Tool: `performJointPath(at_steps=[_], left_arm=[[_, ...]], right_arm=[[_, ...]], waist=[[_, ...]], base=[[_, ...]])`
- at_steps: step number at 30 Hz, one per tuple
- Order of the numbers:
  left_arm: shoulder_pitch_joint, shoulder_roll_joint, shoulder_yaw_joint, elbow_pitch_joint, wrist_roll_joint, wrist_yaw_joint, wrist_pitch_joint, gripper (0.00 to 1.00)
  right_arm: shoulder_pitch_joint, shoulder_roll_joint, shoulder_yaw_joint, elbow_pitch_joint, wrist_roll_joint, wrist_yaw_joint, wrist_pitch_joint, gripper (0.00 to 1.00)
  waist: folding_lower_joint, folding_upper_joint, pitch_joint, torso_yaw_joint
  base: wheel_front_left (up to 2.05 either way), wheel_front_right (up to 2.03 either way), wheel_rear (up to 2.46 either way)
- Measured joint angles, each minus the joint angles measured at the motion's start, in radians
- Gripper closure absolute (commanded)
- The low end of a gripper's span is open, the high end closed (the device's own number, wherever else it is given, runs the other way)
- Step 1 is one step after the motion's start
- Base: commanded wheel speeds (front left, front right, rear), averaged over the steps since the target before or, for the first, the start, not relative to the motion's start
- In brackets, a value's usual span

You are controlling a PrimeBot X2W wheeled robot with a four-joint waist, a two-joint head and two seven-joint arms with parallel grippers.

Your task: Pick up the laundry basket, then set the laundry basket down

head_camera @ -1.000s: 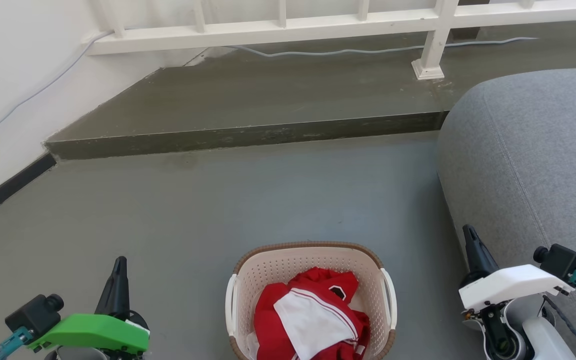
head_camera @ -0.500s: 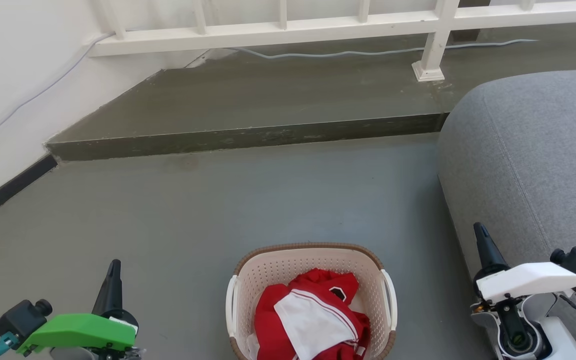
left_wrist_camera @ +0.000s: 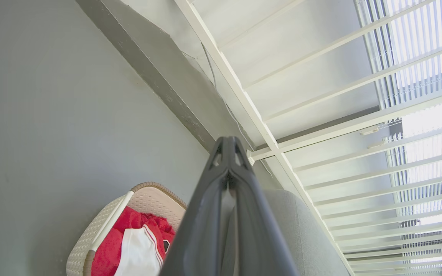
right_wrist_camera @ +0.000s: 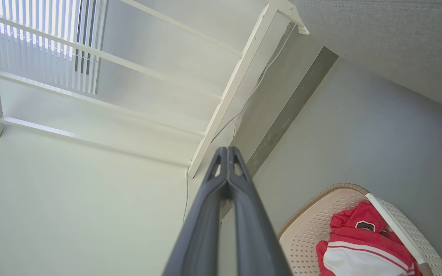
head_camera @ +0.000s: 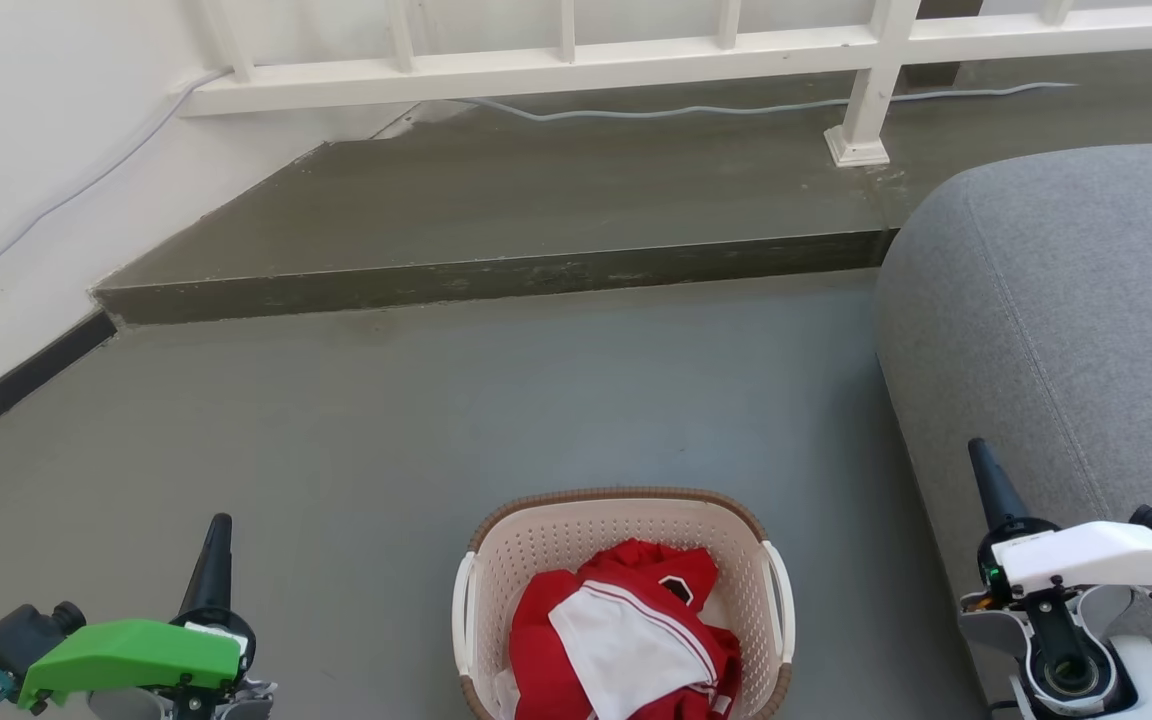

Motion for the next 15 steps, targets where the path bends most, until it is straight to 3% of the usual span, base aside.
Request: performJointPath(at_steps=[15], left_arm=[[-0.022,0.000,0.030,0.008,-0.181,-0.003,0.050,1.00]], right_arm=[[-0.010,0.003,-0.060,-0.007,0.187,0.018,0.049,1.00]], waist=[[0.0000,0.0000,-0.005,0.001]], base=[[0.00,0.00,0.00]])
